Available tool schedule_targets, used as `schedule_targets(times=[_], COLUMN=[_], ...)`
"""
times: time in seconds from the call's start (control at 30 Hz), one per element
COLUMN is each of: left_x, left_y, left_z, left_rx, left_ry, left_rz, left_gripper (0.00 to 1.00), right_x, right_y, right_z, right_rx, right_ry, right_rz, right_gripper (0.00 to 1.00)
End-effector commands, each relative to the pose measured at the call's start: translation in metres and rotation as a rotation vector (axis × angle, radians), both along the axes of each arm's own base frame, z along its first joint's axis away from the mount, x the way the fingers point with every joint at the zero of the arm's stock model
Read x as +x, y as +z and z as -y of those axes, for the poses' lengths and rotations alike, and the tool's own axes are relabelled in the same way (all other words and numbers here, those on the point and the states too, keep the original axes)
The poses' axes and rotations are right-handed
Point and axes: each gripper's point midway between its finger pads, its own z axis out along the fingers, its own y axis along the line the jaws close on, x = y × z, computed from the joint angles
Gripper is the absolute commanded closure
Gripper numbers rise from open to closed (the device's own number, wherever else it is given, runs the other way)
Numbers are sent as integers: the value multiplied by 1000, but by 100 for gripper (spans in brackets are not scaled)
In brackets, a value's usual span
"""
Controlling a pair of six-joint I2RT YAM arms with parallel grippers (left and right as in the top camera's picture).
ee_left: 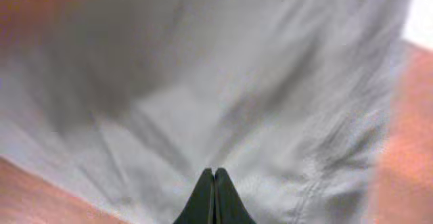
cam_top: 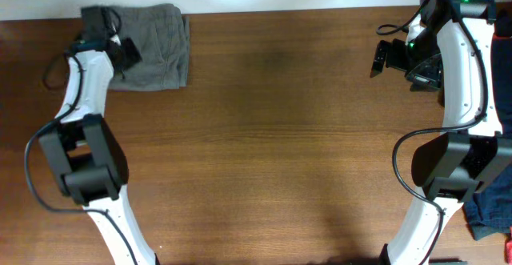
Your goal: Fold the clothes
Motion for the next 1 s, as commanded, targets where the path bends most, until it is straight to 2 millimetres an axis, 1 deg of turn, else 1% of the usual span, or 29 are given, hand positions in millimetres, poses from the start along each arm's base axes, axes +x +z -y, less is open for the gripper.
schedule_targets(times=[0.0,0.13,0.23,0.33,0.5,0.67,0.73,0.8,0.9,0.97], left_x=[10,12,23,32,36,31,27,22,16,13], left_y=[70,66,54,34,-5,-38,-50,-59,-67,-69], left_z=[-11,-41,-52,-64,-86,-106,-113,-119,-124,-125], left_rx=[128,241,292,331,339,330,325,320,312,309], left_ry=[-31,66,38,11,29,54,63,71,77,79], left_rz=[139,135,141,132,99,54,32,10,-20,-31], left_gripper=[99,99,96,93,92,92,89,89,88,88], right_x=[0,0,0,0,0,0,1,1,1,1], right_y=[-3,-3,-3,-3,-3,-3,-3,-3,-3,-3], right_z=[-2,-1,-1,-1,-1,-1,-1,-1,-1,-1], right_rx=[13,12,11,10,10,10,10,10,10,11], right_ry=[10,14,26,39,39,39,39,39,39,39], right_rz=[-6,-6,-4,-4,-2,-1,1,1,1,1], right_gripper=[1,1,1,1,1,1,1,1,1,1])
